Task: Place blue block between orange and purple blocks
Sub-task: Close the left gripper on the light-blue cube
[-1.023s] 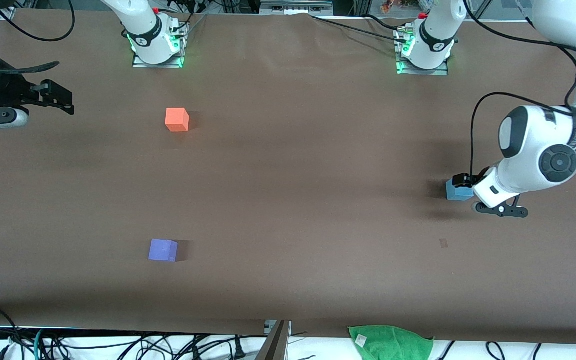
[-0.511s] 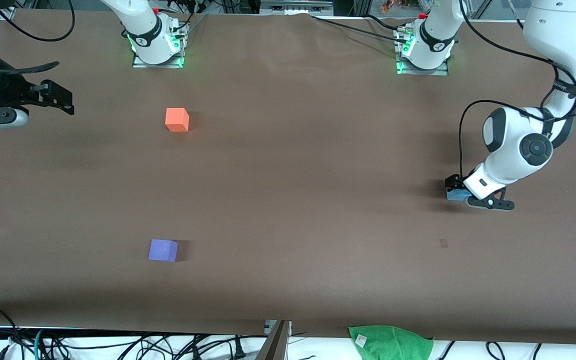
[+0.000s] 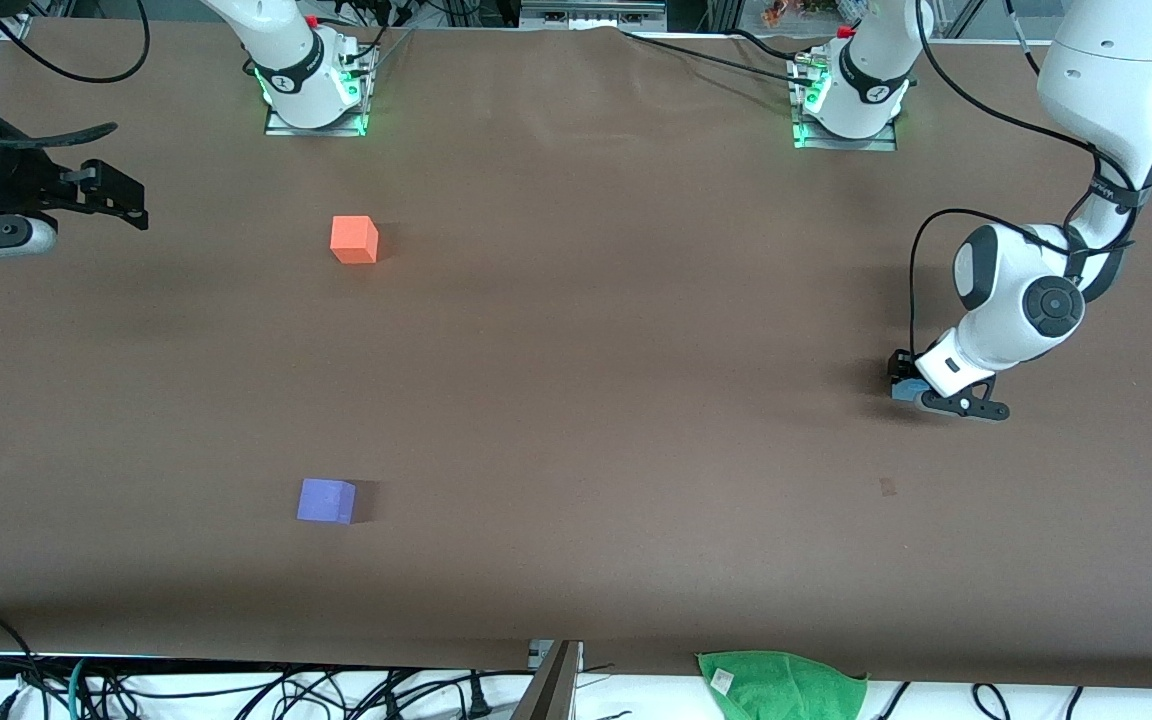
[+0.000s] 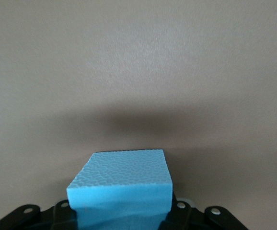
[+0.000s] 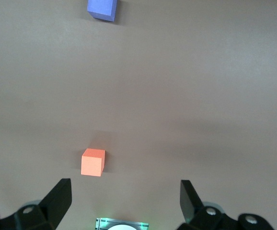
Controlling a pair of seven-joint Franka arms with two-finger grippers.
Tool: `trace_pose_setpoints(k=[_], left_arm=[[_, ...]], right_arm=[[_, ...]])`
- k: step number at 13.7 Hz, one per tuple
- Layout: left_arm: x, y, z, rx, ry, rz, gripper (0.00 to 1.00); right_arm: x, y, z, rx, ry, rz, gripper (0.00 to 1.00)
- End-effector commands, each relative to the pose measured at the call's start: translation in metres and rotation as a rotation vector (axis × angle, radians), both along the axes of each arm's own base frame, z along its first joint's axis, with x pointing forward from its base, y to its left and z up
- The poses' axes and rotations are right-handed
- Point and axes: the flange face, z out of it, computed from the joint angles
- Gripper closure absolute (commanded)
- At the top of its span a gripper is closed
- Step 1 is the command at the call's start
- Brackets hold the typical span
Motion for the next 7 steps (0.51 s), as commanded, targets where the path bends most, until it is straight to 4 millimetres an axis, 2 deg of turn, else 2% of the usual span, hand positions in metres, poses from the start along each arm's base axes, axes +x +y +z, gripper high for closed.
trace_pose_setpoints(k=[1,3,4,6,7], left_arm=[[0.011,-0.020,0.043,0.021,0.014,-0.061,0.91],[0.030,-0.054,0.079,0.011,0.077,-0.095,0.90],[0.041,-0.072,0.104,0.009,0.112,-0.092,0.90],[0.050,-0.129,0.151,0.002,0.169,-0.073,0.90],[0.048,-0.168,0.169,-0.002,0.188,-0.070,0.92]], right_arm=[[0.003,-0.003,0.004,0.020,-0.007,-0.002,0.00],[0.002,-0.003,0.004,0.020,-0.005,-0.003,0.00],[0.003,-0.003,0.004,0.020,-0.007,-0.002,0.00],[0.003,-0.003,0.004,0.020,-0.007,-0.002,0.00],[0.003,-0.003,0.004,0.020,-0.007,-0.002,0.00]])
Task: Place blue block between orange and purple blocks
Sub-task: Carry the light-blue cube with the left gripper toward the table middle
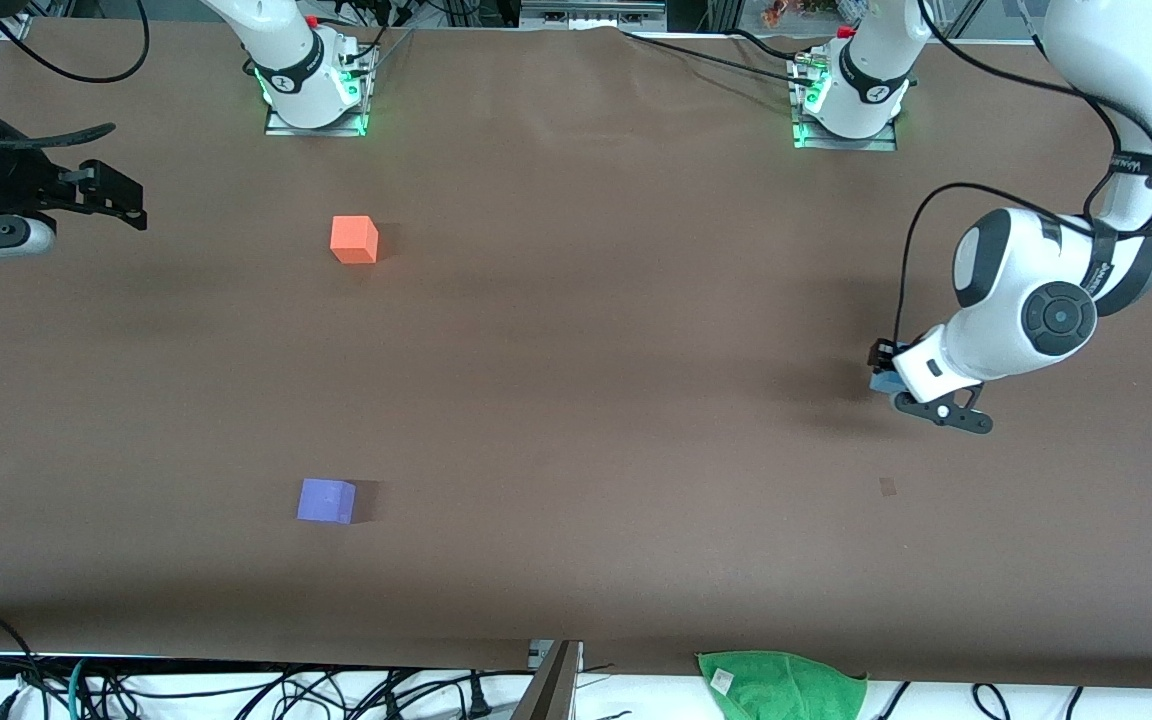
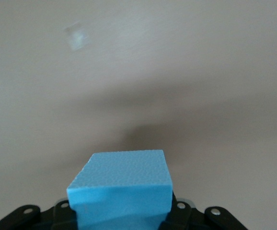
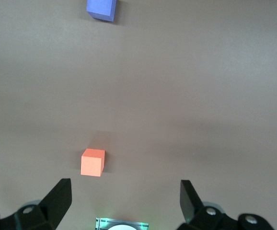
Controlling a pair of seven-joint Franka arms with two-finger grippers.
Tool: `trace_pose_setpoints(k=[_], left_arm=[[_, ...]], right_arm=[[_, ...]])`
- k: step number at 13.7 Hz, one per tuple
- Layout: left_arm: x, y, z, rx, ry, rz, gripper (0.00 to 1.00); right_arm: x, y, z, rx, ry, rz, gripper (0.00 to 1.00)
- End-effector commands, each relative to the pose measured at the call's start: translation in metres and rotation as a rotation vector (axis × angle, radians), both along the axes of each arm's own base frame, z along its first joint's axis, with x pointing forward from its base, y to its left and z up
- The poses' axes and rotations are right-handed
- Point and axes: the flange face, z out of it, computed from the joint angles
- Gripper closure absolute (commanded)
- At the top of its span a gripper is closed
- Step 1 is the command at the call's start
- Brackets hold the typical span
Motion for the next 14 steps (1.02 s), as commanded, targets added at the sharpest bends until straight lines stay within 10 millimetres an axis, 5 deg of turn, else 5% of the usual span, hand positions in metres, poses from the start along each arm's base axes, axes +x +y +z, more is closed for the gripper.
trace_pose_setpoints(k=[1,4,7,10,14], left_arm=[[-0.003,-0.089,0.040,0.001,0.044,0.036,0.93],[-0.031,-0.201,0.019,-0.015,0.061,0.118,0.92],[-0.057,-0.309,-0.026,-0.051,0.022,0.209,0.91],[-0.082,-0.371,-0.075,-0.121,-0.060,0.210,0.88],[-0.110,-0.403,-0.129,-0.053,-0.135,0.193,0.86]], right_arm=[[0.003,-0.002,0.004,0.020,-0.007,-0.002,0.00],[0.003,-0.005,0.004,0.020,-0.010,-0.005,0.00],[0.003,-0.006,0.006,0.020,-0.014,-0.006,0.00],[0.005,-0.006,0.004,0.018,-0.011,-0.006,0.00],[0.012,-0.005,0.004,0.019,-0.016,-0.001,0.00]])
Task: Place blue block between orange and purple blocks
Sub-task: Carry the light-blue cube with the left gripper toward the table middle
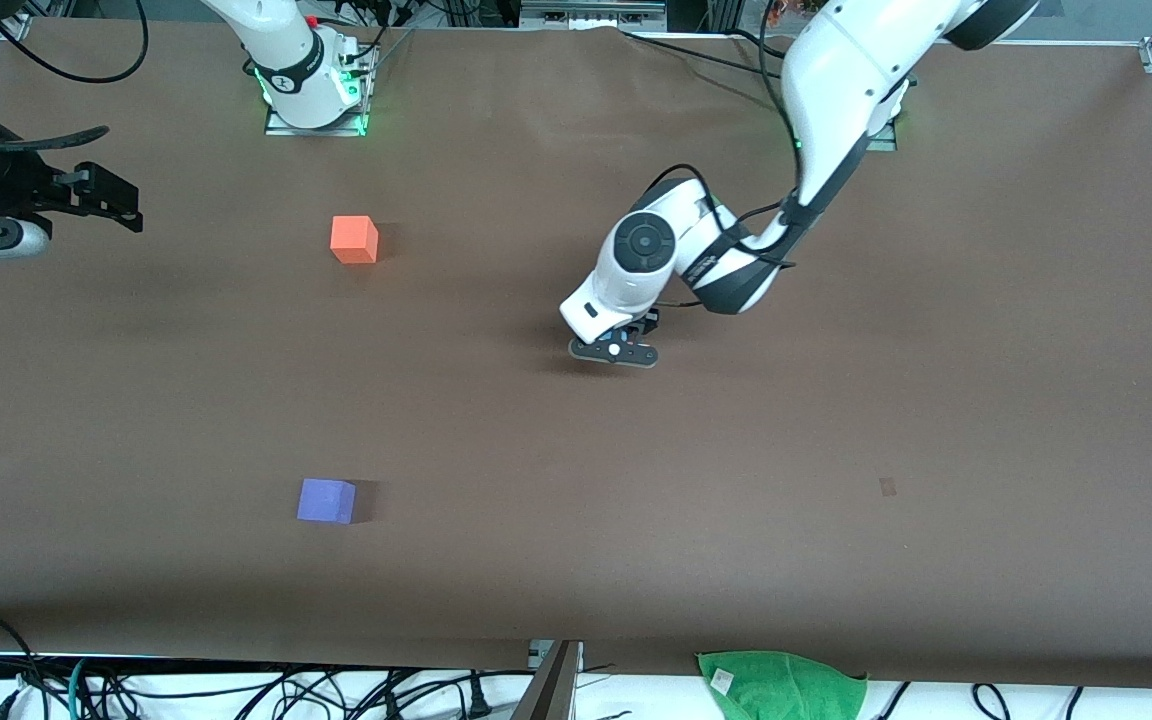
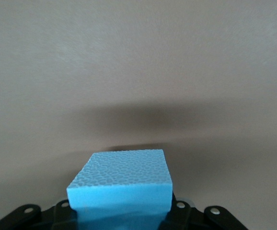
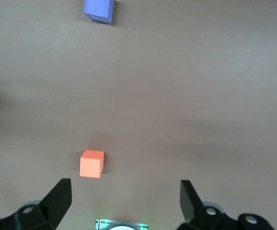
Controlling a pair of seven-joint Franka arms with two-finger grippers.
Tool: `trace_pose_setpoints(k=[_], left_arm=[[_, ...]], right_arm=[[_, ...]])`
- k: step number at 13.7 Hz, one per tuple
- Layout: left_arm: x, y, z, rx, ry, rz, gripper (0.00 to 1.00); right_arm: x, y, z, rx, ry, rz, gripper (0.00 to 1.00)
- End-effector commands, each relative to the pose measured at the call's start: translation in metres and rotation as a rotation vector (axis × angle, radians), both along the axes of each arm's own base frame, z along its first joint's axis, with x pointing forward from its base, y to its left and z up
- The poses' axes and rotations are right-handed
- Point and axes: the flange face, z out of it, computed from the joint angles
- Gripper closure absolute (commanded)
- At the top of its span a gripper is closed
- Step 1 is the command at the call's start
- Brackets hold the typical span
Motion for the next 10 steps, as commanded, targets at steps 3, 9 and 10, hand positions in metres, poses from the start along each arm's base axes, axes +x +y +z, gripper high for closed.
trace_pose_setpoints(k=[3,9,10], left_arm=[[-0.006,-0.022,-0.024,0.027,-0.054,0.044,0.01],[0.022,0.001,0.078,0.047,-0.115,0.085,0.00],[0.029,0.016,0.102,0.074,-0.110,0.098,0.00]], right_arm=[[0.013,0.000,0.002,0.024,-0.008,0.016,0.00],[0.020,0.018,-0.017,0.013,0.029,0.037,0.00],[0.021,0.019,-0.021,0.017,0.036,0.035,0.00]])
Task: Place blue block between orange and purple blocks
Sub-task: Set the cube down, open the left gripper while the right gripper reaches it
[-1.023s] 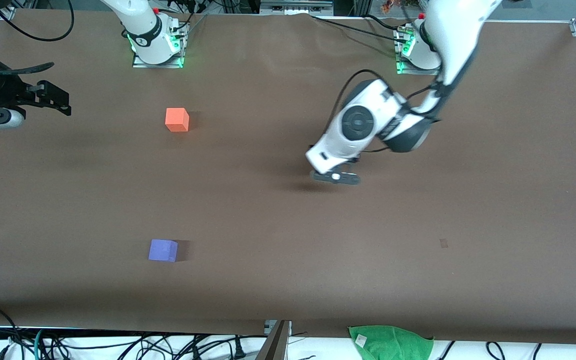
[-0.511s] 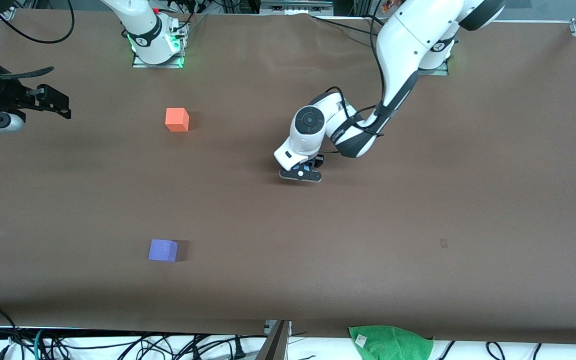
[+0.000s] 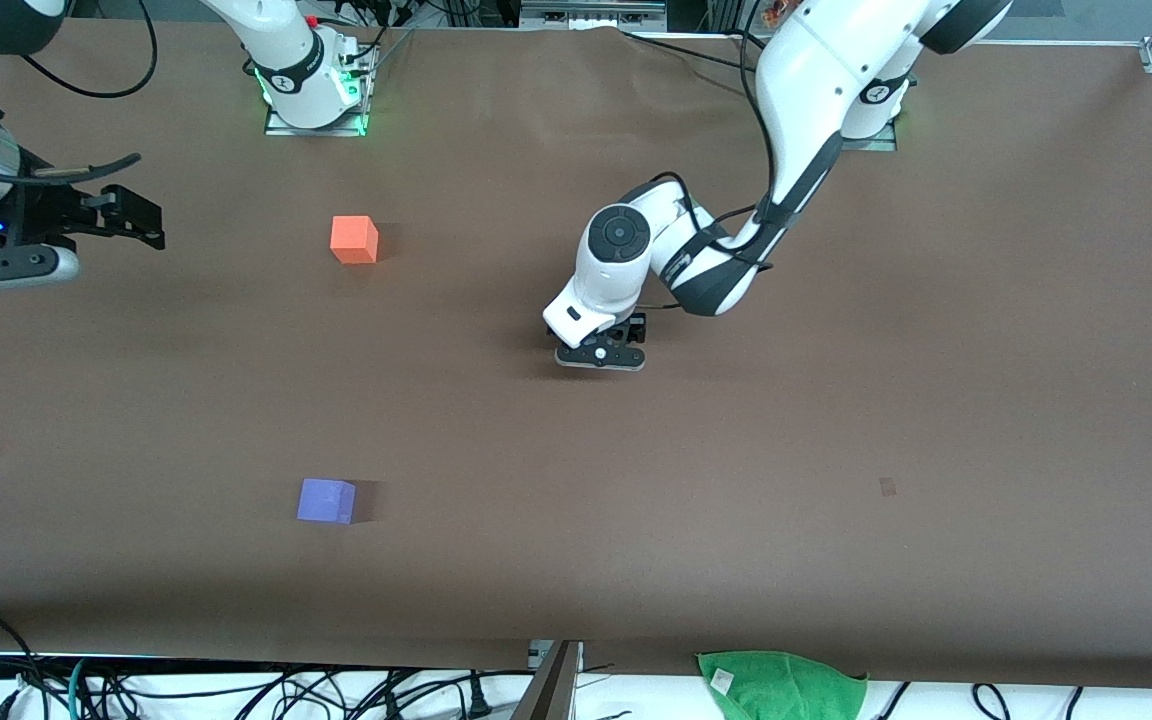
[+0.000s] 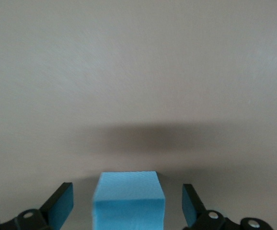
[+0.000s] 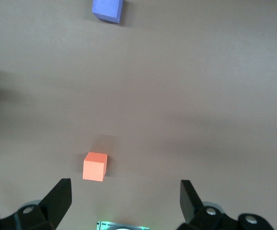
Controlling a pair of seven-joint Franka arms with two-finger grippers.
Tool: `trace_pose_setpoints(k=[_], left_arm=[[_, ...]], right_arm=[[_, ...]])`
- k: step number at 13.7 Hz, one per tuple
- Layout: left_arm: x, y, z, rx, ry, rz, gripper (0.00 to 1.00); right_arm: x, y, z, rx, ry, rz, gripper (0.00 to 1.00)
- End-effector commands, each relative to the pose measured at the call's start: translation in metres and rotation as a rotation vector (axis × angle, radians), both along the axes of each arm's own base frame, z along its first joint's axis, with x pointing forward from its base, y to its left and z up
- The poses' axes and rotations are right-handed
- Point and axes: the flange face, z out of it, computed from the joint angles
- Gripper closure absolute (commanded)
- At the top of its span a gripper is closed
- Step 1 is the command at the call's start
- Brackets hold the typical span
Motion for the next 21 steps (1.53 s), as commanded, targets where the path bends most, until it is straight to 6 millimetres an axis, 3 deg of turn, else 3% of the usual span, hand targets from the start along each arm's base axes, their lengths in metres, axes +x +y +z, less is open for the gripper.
trace_pose_setpoints(k=[1,4,6,9,11,13,16,17,18,21], left_arm=[[0.012,0.036,0.075,0.062,0.002,0.011,0.00],[0.043,0.074,0.139,0.057,0.076,0.039,0.00],[0.054,0.094,0.181,0.092,0.109,0.040,0.00],[0.076,0.151,0.229,0.123,0.163,0.083,0.00],[0.087,0.203,0.257,0.129,0.165,0.005,0.00],[0.099,0.259,0.278,0.113,0.159,-0.083,0.00],[0.105,0.326,0.297,0.110,0.169,-0.165,0.00],[0.099,0.336,0.308,0.128,0.153,-0.203,0.00],[0.094,0.364,0.311,0.143,0.157,-0.196,0.00],[0.067,0.410,0.323,0.118,0.102,-0.255,0.00]], right_arm=[[0.005,-0.002,-0.007,0.014,0.025,-0.001,0.00],[0.017,-0.002,-0.030,0.014,0.052,0.019,0.00],[0.024,0.020,-0.042,0.015,0.044,0.039,0.00],[0.028,0.103,-0.065,0.003,0.004,0.032,0.00],[0.028,0.162,-0.088,0.051,-0.005,-0.014,0.00],[0.026,0.221,-0.113,0.076,-0.039,-0.108,0.00],[0.008,0.323,-0.161,0.095,-0.114,-0.210,0.00],[0.001,0.349,-0.178,0.104,-0.131,-0.232,0.00],[-0.006,0.370,-0.196,0.107,-0.137,-0.252,0.00],[-0.028,0.426,-0.250,0.116,-0.200,-0.248,0.00]])
